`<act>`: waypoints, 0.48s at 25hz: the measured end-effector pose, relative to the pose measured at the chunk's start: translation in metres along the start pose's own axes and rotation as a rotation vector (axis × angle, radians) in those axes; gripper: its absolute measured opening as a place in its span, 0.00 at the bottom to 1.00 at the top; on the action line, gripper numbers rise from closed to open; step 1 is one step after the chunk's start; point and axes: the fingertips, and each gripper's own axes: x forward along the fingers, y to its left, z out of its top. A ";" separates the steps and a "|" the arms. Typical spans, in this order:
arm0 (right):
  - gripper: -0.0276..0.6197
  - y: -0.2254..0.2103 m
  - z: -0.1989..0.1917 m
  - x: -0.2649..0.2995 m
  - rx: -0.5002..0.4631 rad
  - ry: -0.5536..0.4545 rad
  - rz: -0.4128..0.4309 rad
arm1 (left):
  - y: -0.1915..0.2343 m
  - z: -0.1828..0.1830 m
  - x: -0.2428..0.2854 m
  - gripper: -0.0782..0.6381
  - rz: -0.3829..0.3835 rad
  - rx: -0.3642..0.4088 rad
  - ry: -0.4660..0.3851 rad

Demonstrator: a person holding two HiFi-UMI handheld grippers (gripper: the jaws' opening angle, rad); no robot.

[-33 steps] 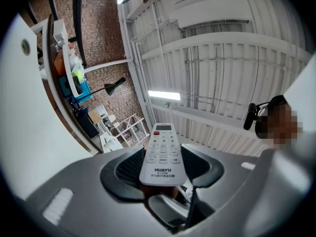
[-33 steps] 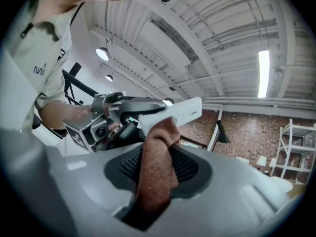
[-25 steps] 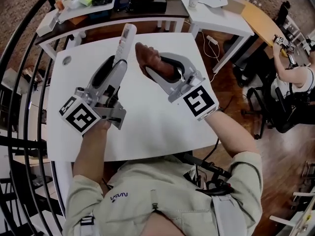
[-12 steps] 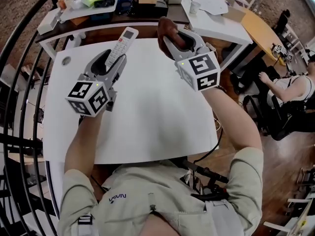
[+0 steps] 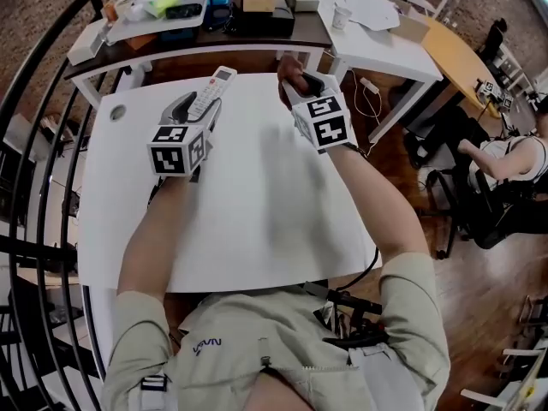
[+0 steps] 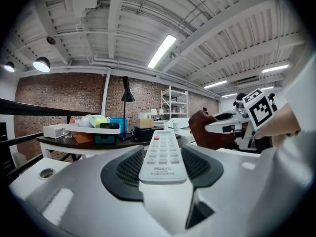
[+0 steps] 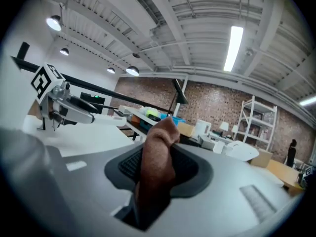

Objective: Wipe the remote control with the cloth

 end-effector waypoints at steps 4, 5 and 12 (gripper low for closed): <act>0.24 0.007 -0.034 0.013 0.008 0.088 0.022 | 0.007 -0.022 0.014 0.45 0.023 0.044 0.084; 0.24 0.009 -0.042 0.016 0.008 0.109 0.029 | 0.009 -0.027 0.018 0.45 0.028 0.058 0.106; 0.24 0.013 -0.085 0.031 0.019 0.231 0.055 | 0.015 -0.061 0.039 0.45 0.040 0.144 0.255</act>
